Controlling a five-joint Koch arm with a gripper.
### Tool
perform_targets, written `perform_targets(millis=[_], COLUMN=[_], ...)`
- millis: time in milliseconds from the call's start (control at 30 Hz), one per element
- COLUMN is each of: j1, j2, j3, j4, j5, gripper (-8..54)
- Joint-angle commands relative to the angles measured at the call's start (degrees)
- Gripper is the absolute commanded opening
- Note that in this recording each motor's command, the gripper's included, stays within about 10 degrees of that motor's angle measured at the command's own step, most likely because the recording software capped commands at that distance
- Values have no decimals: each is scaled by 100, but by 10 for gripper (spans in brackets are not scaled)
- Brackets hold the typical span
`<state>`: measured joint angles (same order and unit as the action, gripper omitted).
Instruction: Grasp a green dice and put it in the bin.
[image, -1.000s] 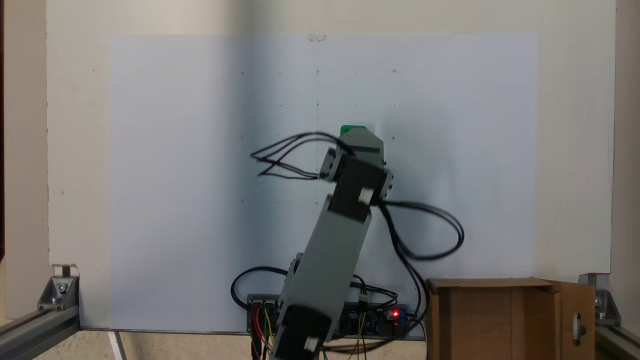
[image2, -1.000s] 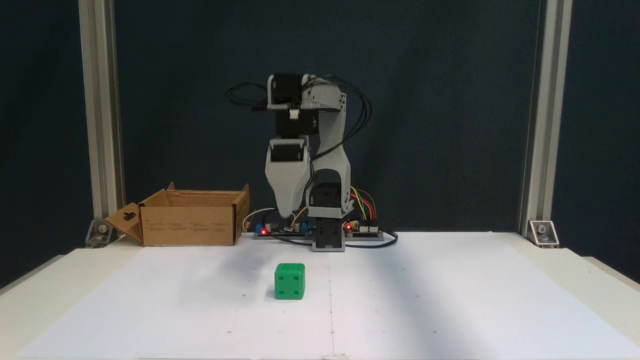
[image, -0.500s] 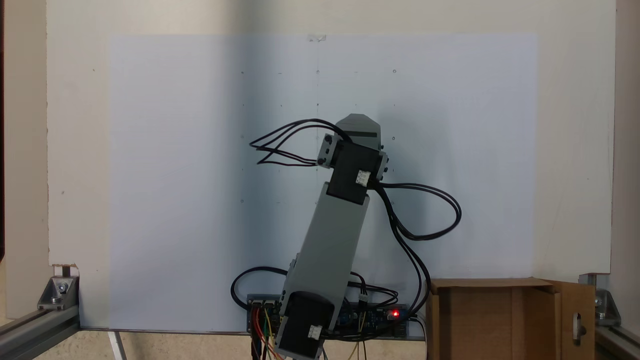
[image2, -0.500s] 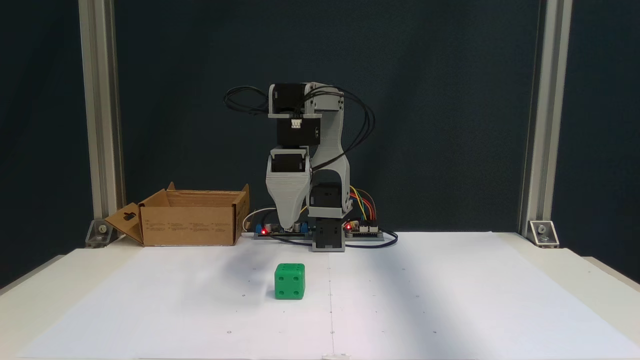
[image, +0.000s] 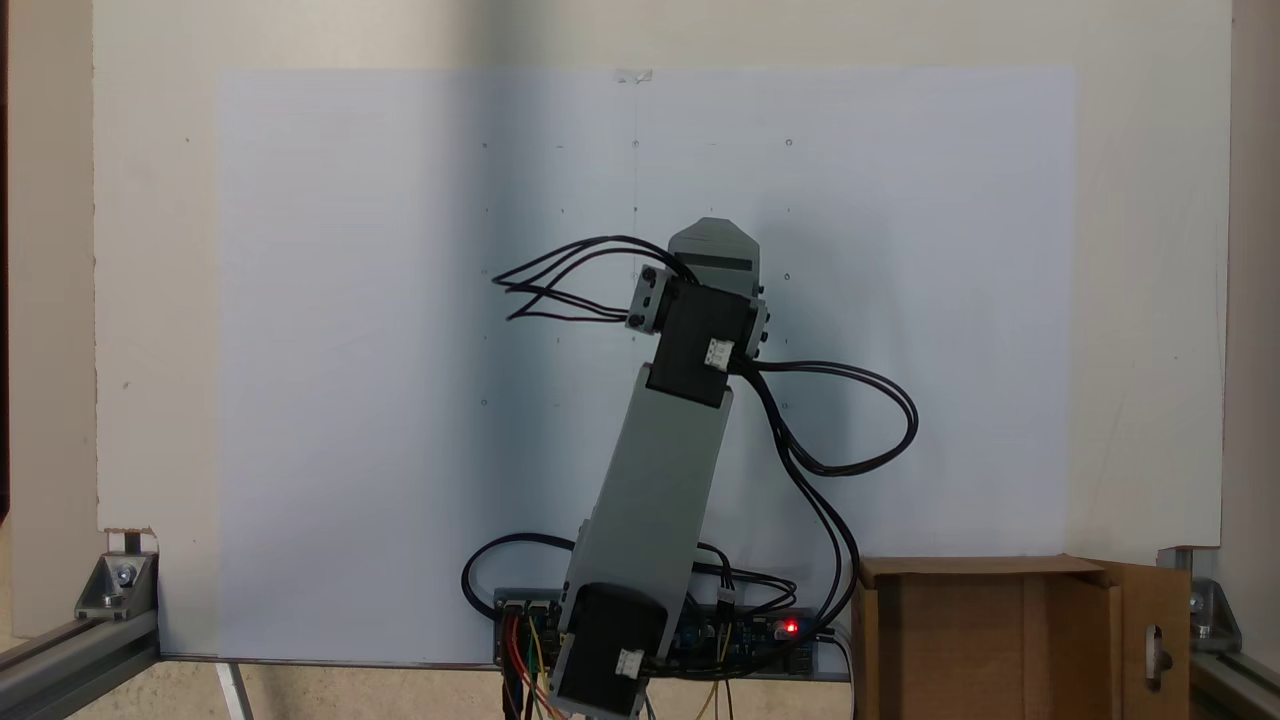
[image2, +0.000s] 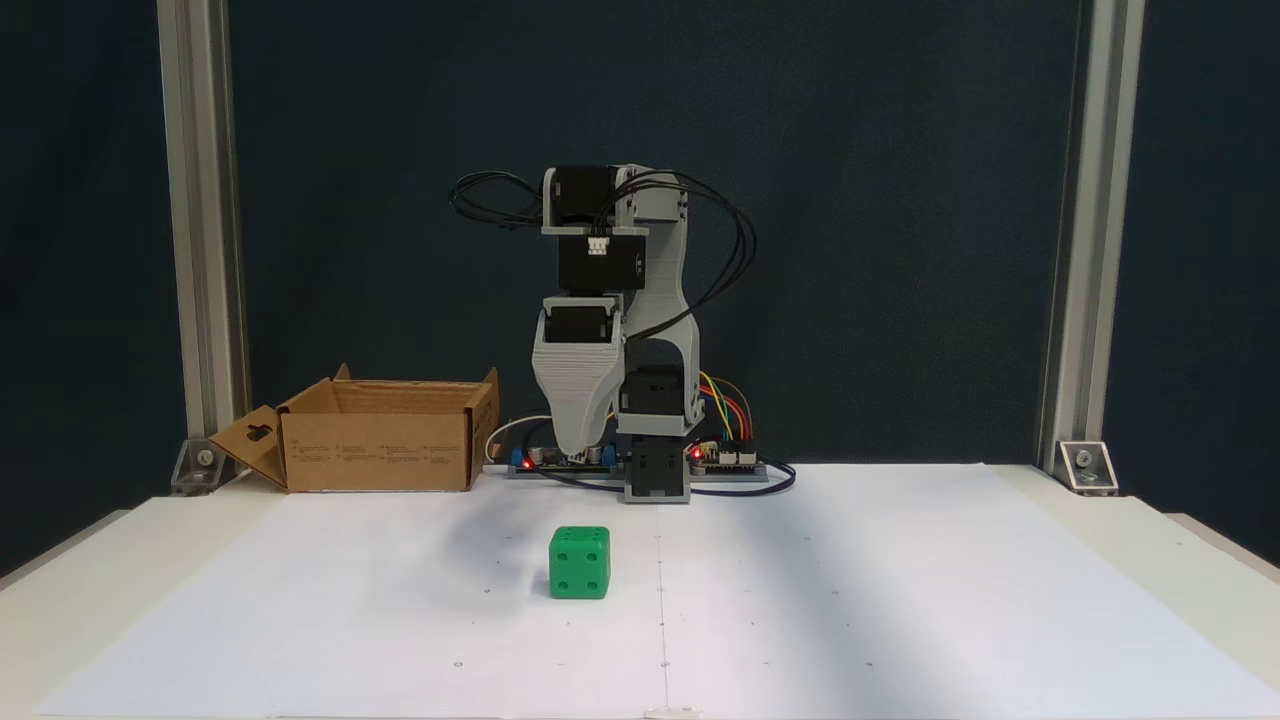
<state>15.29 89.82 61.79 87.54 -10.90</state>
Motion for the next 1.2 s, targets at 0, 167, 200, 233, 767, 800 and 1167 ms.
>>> perform_targets(millis=[0,167,200,233,767,800,1167], j1=[62,-35,-79,-114,-290,-281,-202], j2=[79,-35,-44,-44,-387,-387,-536], j3=[-255,-53,35,97,844,844,923], j4=[-35,-229,-299,-360,-1362,-1406,-1547], j5=[387,466,475,483,448,404,246], gripper=[442,441,441,441,441,440,440])
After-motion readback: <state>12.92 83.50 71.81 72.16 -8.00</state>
